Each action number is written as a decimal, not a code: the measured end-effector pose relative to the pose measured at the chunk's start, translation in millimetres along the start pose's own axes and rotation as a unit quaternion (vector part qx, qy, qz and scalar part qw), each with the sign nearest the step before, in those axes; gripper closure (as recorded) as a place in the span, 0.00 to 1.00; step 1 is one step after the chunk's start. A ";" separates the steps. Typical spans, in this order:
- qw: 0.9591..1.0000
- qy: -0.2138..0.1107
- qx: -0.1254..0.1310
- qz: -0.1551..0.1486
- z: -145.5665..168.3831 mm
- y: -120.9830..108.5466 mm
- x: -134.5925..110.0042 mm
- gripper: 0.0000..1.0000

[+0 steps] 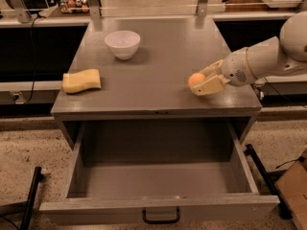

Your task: Pick orange from top drawer and place on counter

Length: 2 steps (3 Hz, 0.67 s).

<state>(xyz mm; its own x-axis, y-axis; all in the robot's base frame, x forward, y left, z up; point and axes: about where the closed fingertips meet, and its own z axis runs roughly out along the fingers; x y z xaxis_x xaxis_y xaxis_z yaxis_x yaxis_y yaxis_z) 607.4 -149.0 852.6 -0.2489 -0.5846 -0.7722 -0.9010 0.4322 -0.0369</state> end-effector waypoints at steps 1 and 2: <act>1.000 -0.002 0.013 -0.005 9.4 -9.4 -0.1 0.82; 1.000 -0.002 0.011 -0.005 11.4 -8.4 -1.0 0.59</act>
Offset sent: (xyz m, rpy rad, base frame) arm 0.0108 0.0022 -0.0051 -0.0063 -0.0214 -0.0128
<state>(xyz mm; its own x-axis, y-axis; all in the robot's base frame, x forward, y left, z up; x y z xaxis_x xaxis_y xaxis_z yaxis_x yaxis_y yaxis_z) 619.3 -144.2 846.4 -0.2379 -0.5868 -0.7740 -0.8954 0.4413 -0.0594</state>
